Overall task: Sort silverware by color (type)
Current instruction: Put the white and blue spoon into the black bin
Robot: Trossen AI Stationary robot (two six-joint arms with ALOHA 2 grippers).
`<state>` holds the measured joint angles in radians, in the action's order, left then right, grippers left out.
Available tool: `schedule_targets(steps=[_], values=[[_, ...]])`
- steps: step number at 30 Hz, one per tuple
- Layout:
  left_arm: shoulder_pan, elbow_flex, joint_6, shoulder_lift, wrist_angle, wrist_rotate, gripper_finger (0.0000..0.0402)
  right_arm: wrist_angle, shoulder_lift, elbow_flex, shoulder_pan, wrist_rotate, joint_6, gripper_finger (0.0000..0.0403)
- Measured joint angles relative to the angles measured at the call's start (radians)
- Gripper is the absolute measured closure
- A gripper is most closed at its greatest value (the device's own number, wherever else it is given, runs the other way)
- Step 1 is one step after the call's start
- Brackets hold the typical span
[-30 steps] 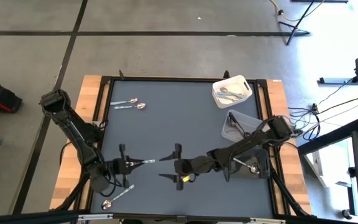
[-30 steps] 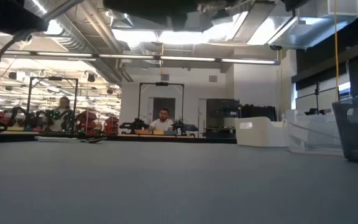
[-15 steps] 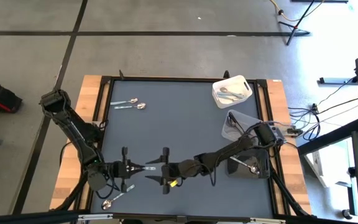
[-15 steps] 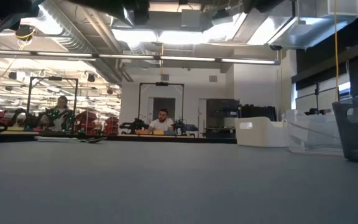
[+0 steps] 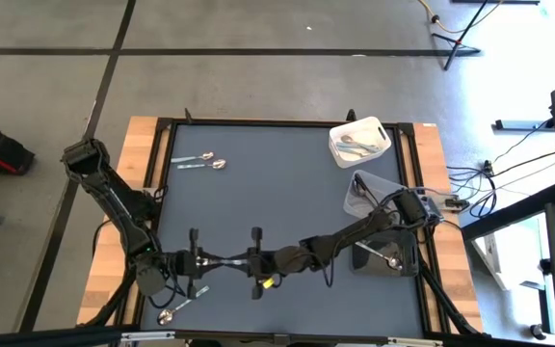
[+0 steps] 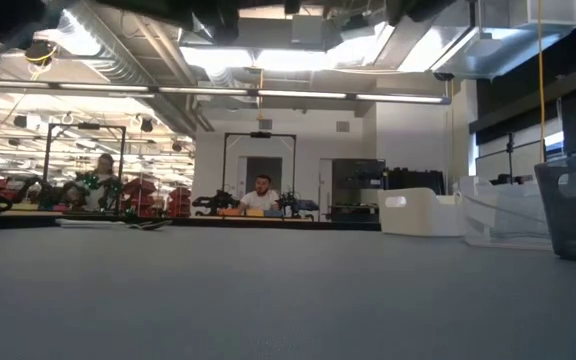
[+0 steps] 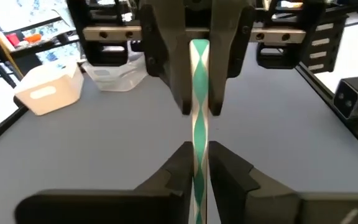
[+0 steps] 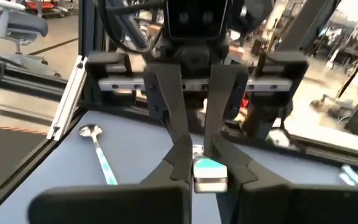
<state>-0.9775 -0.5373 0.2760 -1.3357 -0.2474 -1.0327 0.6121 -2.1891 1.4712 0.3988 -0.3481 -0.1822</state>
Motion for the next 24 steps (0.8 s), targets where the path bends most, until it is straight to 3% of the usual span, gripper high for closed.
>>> schedule_targets(steps=[5, 10, 16, 24], values=[[0.0, 0.0, 0.0, 0.004, 0.0, 0.028, 0.0314, -0.133, 0.034, 0.015, 0.009, -0.045, 0.007, 0.0392], [-0.018, 0.0, 0.0, 0.036, 0.016, 0.035, 0.0286, -0.392, 0.114, 0.075, 0.046, -0.207, 0.016, 0.0385], [-0.035, 0.0, -0.021, 0.035, 0.044, 0.059, 0.0284, -0.836, 0.178, 0.226, 0.071, -0.243, 0.145, 0.0394], [-0.035, 0.0, -0.021, 0.034, 0.057, 0.059, 0.0284, -1.526, 0.187, 0.505, 0.086, -0.226, 0.487, 0.0381]])
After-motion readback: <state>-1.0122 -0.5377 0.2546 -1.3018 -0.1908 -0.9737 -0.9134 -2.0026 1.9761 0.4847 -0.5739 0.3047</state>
